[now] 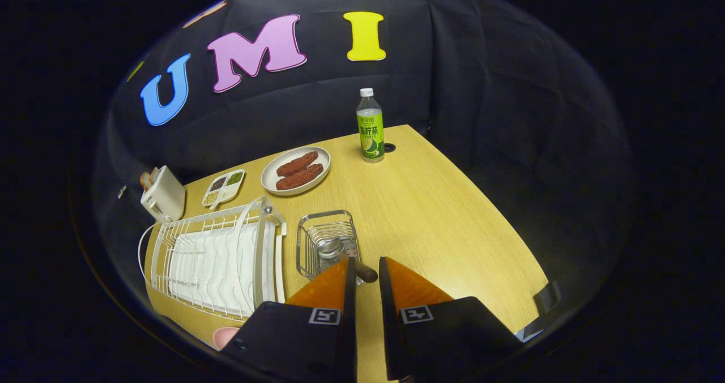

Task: Take the plate from the dish rack, then take the spoon from the basket and place it into the plate.

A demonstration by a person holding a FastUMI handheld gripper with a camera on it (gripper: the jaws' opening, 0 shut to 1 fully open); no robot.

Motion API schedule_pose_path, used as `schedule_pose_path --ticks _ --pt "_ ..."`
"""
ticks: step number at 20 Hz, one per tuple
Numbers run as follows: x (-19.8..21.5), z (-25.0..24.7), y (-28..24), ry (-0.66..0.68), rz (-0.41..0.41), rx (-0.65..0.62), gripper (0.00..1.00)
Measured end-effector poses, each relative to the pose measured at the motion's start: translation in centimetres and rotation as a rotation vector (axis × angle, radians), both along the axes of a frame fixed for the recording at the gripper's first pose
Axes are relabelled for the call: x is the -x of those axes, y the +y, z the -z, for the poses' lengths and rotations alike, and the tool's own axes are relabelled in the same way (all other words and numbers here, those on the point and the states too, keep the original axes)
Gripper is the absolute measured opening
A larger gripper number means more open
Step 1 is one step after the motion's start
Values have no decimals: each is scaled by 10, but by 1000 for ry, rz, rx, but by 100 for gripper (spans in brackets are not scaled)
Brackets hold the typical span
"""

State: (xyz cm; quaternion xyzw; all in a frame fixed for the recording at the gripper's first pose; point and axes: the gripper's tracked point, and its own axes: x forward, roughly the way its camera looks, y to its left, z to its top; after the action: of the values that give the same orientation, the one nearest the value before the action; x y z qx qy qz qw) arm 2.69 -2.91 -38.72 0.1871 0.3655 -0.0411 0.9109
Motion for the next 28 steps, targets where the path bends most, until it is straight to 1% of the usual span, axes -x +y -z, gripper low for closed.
schedule_pose_path --ticks 3,7,10,12,15,16,17,18,21,24,28 --pt "-8 8 4 9 -55 40 28" --pt "-9 8 8 0 -86 49 28" --pt "-7 0 29 -31 -141 7 27" --pt "-8 -4 46 -58 -192 -8 24" --pt "-7 12 55 -14 -234 40 23" --pt "-13 7 53 -34 -220 49 24" --pt "-14 12 52 -23 -219 56 23" --pt "-9 9 51 -22 -212 52 18" --pt "-10 10 51 -37 -234 66 13" --pt "-16 -5 41 -64 -209 67 13" --pt "-26 -39 23 -117 -189 100 13"
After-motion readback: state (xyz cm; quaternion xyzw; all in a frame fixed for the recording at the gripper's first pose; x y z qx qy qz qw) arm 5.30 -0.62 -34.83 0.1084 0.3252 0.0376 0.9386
